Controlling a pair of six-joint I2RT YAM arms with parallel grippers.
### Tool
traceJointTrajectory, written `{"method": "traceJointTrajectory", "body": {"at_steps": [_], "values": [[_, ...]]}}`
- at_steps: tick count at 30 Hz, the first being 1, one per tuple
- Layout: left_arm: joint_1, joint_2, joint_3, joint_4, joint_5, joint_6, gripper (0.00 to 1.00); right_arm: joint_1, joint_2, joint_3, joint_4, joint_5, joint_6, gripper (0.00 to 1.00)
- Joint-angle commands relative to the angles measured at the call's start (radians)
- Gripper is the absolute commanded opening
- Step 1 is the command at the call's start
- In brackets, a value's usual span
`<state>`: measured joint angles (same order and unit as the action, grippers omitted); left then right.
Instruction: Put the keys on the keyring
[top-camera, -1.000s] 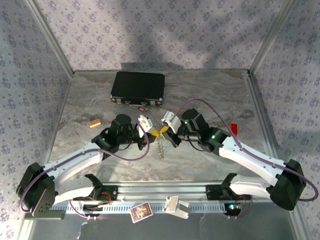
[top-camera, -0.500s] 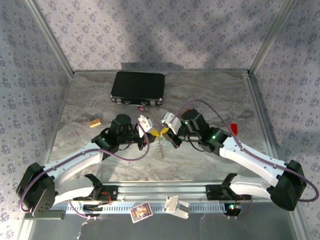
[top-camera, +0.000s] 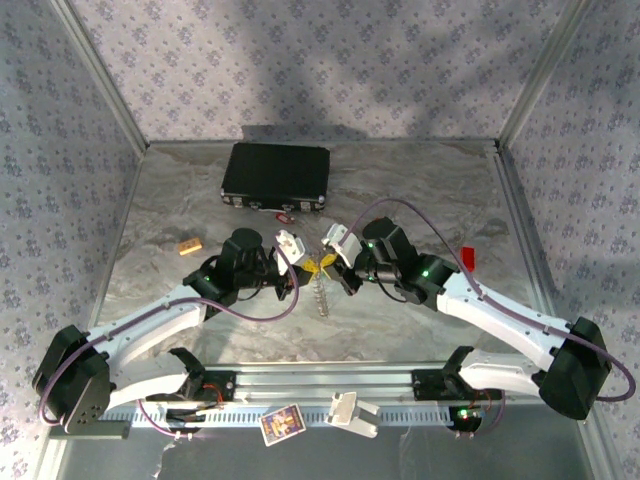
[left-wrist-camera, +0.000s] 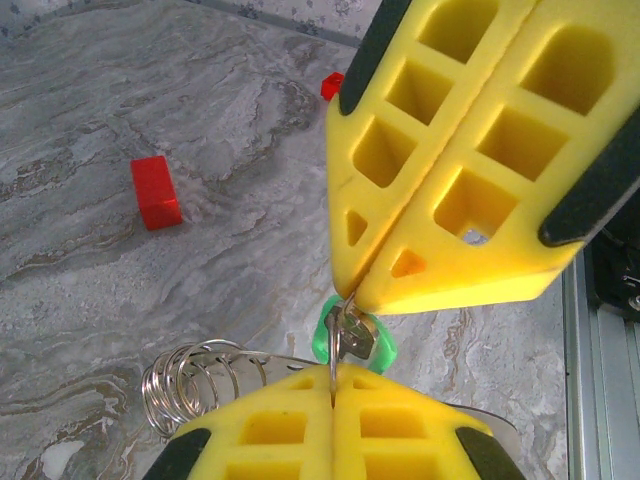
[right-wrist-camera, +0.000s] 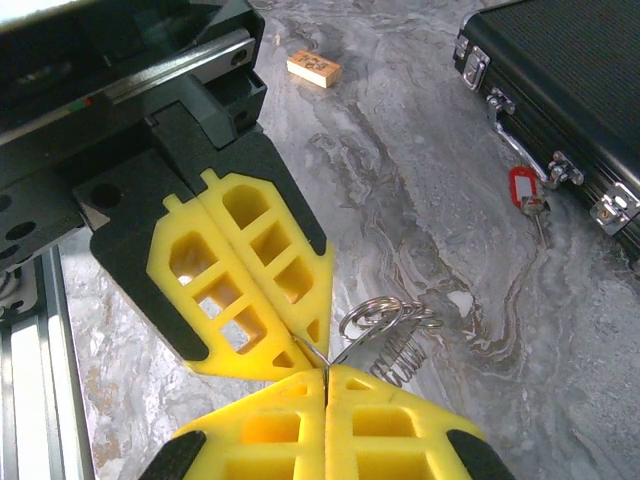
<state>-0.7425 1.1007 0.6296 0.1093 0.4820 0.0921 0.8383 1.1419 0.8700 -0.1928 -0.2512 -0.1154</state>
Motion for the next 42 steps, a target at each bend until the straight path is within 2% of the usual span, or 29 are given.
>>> {"method": "traceJointTrajectory", "body": {"at_steps": [1, 20, 30, 35, 38, 42], "values": [[-0.007, -0.002, 0.038, 0.041, 0.023, 0.008, 0.00, 0.002, 0.011, 0.001, 0.022, 0.032, 0.020, 0.00], [-0.007, -0.007, 0.034, 0.040, 0.020, 0.015, 0.00, -0.015, 0.015, 0.009, -0.021, 0.108, 0.084, 0.00], [-0.040, -0.025, 0.019, 0.025, -0.018, 0.100, 0.00, -0.041, 0.054, 0.011, -0.026, -0.009, 0.161, 0.00], [-0.049, -0.076, -0.051, 0.140, -0.028, 0.118, 0.00, -0.052, 0.065, -0.001, -0.015, -0.077, 0.178, 0.00], [-0.047, -0.088, -0.076, 0.187, -0.040, 0.117, 0.00, -0.055, 0.065, -0.018, 0.002, -0.101, 0.177, 0.03], [-0.047, -0.079, -0.083, 0.210, -0.019, 0.122, 0.00, -0.065, 0.064, -0.036, 0.039, -0.131, 0.164, 0.12]]}}
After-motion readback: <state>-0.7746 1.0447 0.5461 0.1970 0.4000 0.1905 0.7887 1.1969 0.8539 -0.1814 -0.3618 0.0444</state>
